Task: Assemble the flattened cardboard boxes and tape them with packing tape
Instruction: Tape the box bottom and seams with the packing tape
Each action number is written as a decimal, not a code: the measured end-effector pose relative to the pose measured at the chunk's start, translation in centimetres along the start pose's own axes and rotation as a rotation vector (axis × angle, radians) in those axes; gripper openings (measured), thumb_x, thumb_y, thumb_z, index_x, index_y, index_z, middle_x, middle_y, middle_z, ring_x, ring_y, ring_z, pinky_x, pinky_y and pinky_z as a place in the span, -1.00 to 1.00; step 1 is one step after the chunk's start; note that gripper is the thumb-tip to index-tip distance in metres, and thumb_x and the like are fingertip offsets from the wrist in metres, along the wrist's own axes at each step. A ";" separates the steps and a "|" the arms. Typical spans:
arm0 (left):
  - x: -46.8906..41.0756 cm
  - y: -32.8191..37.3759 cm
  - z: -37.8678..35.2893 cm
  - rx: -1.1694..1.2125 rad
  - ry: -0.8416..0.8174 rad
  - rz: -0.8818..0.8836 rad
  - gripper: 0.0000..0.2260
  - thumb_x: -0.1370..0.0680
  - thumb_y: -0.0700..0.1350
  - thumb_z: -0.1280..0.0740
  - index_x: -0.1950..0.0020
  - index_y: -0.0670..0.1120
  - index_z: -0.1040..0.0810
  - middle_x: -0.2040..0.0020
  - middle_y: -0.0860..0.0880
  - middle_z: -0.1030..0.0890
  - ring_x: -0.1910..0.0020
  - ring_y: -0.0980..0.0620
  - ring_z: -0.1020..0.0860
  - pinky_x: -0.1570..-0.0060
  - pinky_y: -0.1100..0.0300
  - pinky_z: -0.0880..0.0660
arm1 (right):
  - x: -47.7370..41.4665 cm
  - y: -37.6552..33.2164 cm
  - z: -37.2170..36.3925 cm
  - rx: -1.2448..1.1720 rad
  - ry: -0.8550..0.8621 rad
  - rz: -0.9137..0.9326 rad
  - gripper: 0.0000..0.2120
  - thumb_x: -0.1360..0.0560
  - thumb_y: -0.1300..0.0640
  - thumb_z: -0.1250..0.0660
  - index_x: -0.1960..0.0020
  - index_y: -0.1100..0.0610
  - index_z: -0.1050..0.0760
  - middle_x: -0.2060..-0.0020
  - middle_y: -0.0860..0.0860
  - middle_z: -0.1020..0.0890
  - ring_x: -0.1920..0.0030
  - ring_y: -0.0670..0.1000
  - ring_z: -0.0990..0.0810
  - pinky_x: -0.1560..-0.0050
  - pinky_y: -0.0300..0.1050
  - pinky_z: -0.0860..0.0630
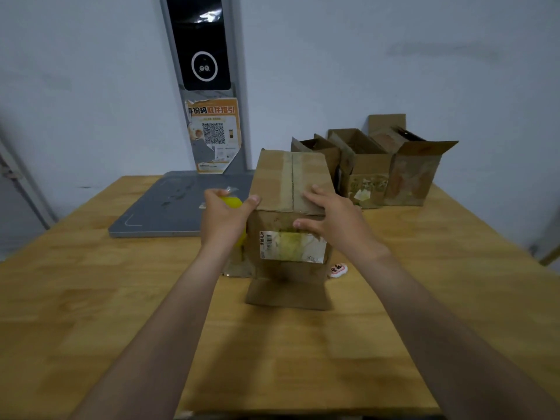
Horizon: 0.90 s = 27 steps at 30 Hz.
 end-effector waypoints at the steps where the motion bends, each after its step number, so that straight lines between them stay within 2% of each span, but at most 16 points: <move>1: 0.6 0.4 -0.4 -0.007 -0.007 -0.011 -0.42 -0.40 0.29 -0.52 -0.22 0.08 -0.33 0.04 0.21 -0.41 -0.04 -0.02 -0.47 0.01 0.02 -0.45 | 0.5 0.4 0.5 -0.005 0.004 -0.006 -0.24 -0.45 -0.20 -0.50 -0.57 -0.05 -0.34 -0.60 -0.08 -0.27 -0.57 0.08 -0.25 -0.53 0.26 -0.23; 4: 2.1 1.5 -1.6 -0.019 -0.016 -0.039 -0.42 -0.40 0.28 -0.52 -0.22 0.07 -0.34 0.02 0.14 -0.45 -0.02 0.00 -0.49 0.02 0.01 -0.48 | 1.7 1.9 1.8 -0.012 0.010 -0.026 -0.24 -0.44 -0.21 -0.51 -0.56 -0.04 -0.36 -0.59 -0.09 -0.28 -0.56 0.07 -0.27 -0.53 0.24 -0.25; 6: 2.9 1.9 -2.1 -0.028 -0.004 -0.063 -0.43 -0.40 0.28 -0.53 -0.22 0.07 -0.35 0.06 0.19 -0.43 0.11 0.14 -0.45 0.17 0.09 -0.41 | 2.3 2.7 2.4 -0.007 0.008 -0.027 -0.24 -0.44 -0.21 -0.51 -0.56 -0.04 -0.36 -0.59 -0.08 -0.28 -0.56 0.07 -0.27 -0.53 0.24 -0.25; 9: 3.7 1.9 -2.3 -0.037 0.007 -0.078 -0.43 -0.40 0.27 -0.53 -0.22 0.07 -0.35 0.06 0.20 -0.43 0.14 0.26 -0.39 0.30 0.19 -0.31 | 2.9 3.2 2.5 -0.014 -0.008 -0.009 -0.24 -0.45 -0.19 -0.51 -0.57 -0.03 -0.34 -0.60 -0.07 -0.26 -0.57 0.07 -0.26 -0.55 0.20 -0.24; 12: 3.8 2.2 -1.9 -0.065 -0.004 -0.089 -0.44 -0.42 0.25 -0.53 -0.22 0.04 -0.35 0.04 0.20 -0.42 0.09 0.11 -0.47 0.27 0.16 -0.35 | 2.6 2.8 2.2 0.007 -0.033 0.008 -0.23 -0.45 -0.19 -0.52 -0.56 -0.03 -0.34 -0.60 -0.07 -0.25 -0.56 0.09 -0.26 -0.54 0.21 -0.25; 14: 3.7 2.7 -1.4 -0.113 -0.024 -0.107 -0.45 -0.44 0.23 -0.53 -0.23 0.01 -0.36 0.05 0.18 -0.43 0.03 0.02 -0.48 0.18 0.08 -0.40 | 2.2 2.3 2.2 0.017 -0.049 0.003 -0.23 -0.43 -0.20 -0.52 -0.56 -0.04 -0.35 -0.60 -0.08 -0.25 -0.56 0.09 -0.26 -0.53 0.22 -0.25; 18: 3.6 4.0 -0.1 -0.252 -0.057 -0.122 -0.49 -0.48 0.21 -0.50 -0.23 0.00 -0.36 0.00 0.06 -0.47 0.03 -0.03 -0.48 0.11 0.02 -0.45 | 2.3 1.7 2.2 0.007 -0.067 0.005 -0.24 -0.45 -0.20 -0.51 -0.57 -0.06 -0.33 -0.61 -0.09 -0.24 -0.56 0.10 -0.26 -0.52 0.22 -0.26; 21: 4.2 5.3 1.7 -0.212 -0.016 -0.154 -0.67 -0.57 0.16 -0.41 -0.18 0.05 -0.40 -0.02 0.07 -0.50 0.00 -0.02 -0.49 0.08 0.04 -0.42 | 2.6 1.6 2.5 0.138 -0.117 -0.029 -0.28 -0.49 -0.29 -0.42 -0.56 -0.12 -0.30 -0.60 -0.11 -0.23 -0.56 0.26 -0.20 -0.51 0.29 -0.24; 23: 4.9 6.7 2.6 -0.180 -0.035 -0.194 -0.80 -0.59 0.14 -0.36 -0.13 0.11 -0.46 0.00 0.12 -0.54 0.01 -0.04 -0.56 0.08 0.00 -0.52 | 2.8 0.9 3.3 0.256 -0.055 -0.017 -0.36 -0.48 -0.39 -0.34 -0.47 -0.14 -0.37 -0.55 -0.04 -0.31 -0.56 0.33 -0.06 -0.49 0.34 -0.11; 24: 5.4 7.5 3.0 -0.165 -0.058 -0.220 -0.87 -0.59 0.12 -0.35 -0.09 0.16 -0.50 0.02 0.17 -0.54 0.04 -0.04 -0.58 0.08 -0.01 -0.57 | 3.0 0.2 3.8 0.264 0.011 0.017 -0.36 -0.48 -0.41 -0.31 -0.45 -0.13 -0.39 -0.52 -0.02 -0.35 -0.55 0.29 -0.06 -0.47 0.33 -0.11; 25: 6.0 8.3 3.3 -0.148 -0.077 -0.249 -0.94 -0.58 0.10 -0.36 -0.03 0.20 -0.53 0.03 0.20 -0.54 0.09 -0.01 -0.59 0.12 0.01 -0.58 | 3.2 -0.9 4.2 0.213 0.078 0.076 -0.34 -0.49 -0.41 -0.30 -0.47 -0.11 -0.39 -0.47 -0.02 -0.41 -0.52 0.22 -0.14 -0.44 0.29 -0.17; 27: 7.4 10.4 3.6 -0.092 -0.098 -0.318 -0.90 -0.54 0.04 -0.42 0.08 0.28 -0.59 0.07 0.15 -0.57 0.17 0.06 -0.57 0.21 0.08 -0.54 | 3.8 -3.3 4.8 -0.111 0.071 0.186 -0.34 -0.47 -0.38 -0.34 -0.47 -0.09 -0.43 -0.24 -0.12 -0.60 -0.33 -0.03 -0.42 -0.31 0.03 -0.42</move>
Point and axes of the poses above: each hand's wrist, its own x-axis away from the middle knuckle, its own z-axis out of the back of the hand, y = z × x, the point moved 4 cm from there along -x, towards the middle knuckle
